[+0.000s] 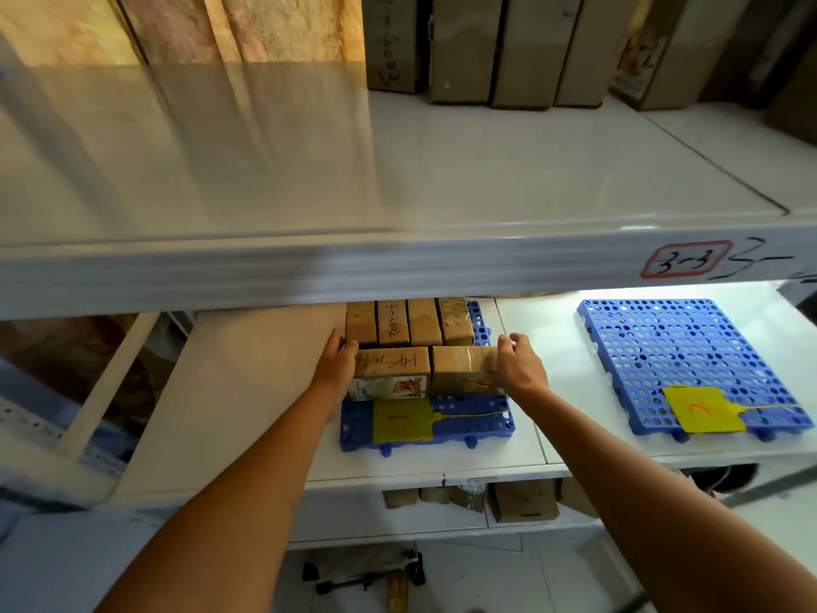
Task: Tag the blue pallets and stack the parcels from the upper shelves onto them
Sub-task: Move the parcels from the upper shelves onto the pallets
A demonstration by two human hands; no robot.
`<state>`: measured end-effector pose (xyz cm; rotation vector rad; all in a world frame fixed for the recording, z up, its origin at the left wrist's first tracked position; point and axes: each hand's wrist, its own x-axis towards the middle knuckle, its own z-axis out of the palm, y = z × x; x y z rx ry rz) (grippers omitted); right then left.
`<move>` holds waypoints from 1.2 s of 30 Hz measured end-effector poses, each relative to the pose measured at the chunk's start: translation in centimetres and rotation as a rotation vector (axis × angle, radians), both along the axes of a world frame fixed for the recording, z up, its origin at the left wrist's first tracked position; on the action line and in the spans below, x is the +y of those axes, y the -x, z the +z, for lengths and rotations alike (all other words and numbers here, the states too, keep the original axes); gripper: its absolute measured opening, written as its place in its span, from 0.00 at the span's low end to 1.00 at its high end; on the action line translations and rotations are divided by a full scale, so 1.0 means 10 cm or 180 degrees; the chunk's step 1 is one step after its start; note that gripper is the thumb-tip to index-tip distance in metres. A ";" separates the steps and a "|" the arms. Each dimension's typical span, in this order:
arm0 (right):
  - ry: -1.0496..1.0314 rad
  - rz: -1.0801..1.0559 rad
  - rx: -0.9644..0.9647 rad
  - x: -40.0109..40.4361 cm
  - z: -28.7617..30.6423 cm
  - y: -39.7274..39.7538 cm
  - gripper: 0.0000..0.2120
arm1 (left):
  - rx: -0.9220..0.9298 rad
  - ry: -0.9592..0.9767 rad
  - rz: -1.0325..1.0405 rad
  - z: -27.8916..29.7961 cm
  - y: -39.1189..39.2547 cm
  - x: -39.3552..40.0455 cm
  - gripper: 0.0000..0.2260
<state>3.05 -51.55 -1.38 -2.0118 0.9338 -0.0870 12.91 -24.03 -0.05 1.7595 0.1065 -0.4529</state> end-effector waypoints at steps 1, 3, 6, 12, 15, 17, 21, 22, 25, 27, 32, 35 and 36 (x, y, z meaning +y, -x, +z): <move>0.0042 0.0009 -0.0032 0.01 0.04 0.03 0.27 | 0.0012 0.0008 0.0001 0.03 0.02 0.02 0.26; 0.0117 0.0020 -0.0079 0.02 0.14 0.11 0.28 | -0.0015 -0.0016 -0.0036 0.11 0.07 0.07 0.25; 0.0291 0.0023 -0.0138 0.04 0.34 0.23 0.28 | -0.0244 -0.0064 -0.0022 0.29 0.17 0.16 0.22; 0.0712 0.0152 -0.0329 0.33 0.86 0.60 0.29 | -0.0753 -0.0381 -0.0168 0.71 0.44 0.43 0.21; 0.0969 0.0442 -0.0415 0.55 1.17 0.84 0.27 | -0.1035 -0.0844 -0.0429 0.97 0.69 0.60 0.23; 0.1157 0.0675 -0.0582 0.68 1.45 1.02 0.25 | -0.1275 -0.1005 -0.0626 1.20 0.87 0.69 0.23; 0.1616 0.1140 -0.0862 0.92 1.95 1.42 0.23 | -0.1706 -0.1128 -0.0696 1.66 1.30 0.78 0.22; 0.1739 0.1265 -0.0865 0.99 2.04 1.54 0.23 | -0.1756 -0.1177 -0.0705 1.75 1.45 0.79 0.22; 0.1714 0.1322 -0.0953 1.20 2.30 1.90 0.25 | -0.1942 -0.1342 -0.0597 2.03 1.91 0.80 0.22; 0.1769 0.1333 -0.1089 1.36 2.49 2.14 0.27 | -0.2179 -0.1462 -0.0651 2.24 2.23 0.78 0.21; 0.1893 0.1399 -0.1367 1.52 2.99 2.45 0.27 | -0.2431 -0.1446 -0.0672 2.86 2.59 0.72 0.25; 0.1937 0.1336 -0.1421 1.48 3.26 2.56 0.30 | -0.2599 -0.1503 -0.0680 3.18 2.64 0.68 0.25; 0.1947 0.1321 -0.1446 1.44 3.33 2.58 0.31 | -0.2672 -0.1451 -0.0677 3.27 2.65 0.65 0.24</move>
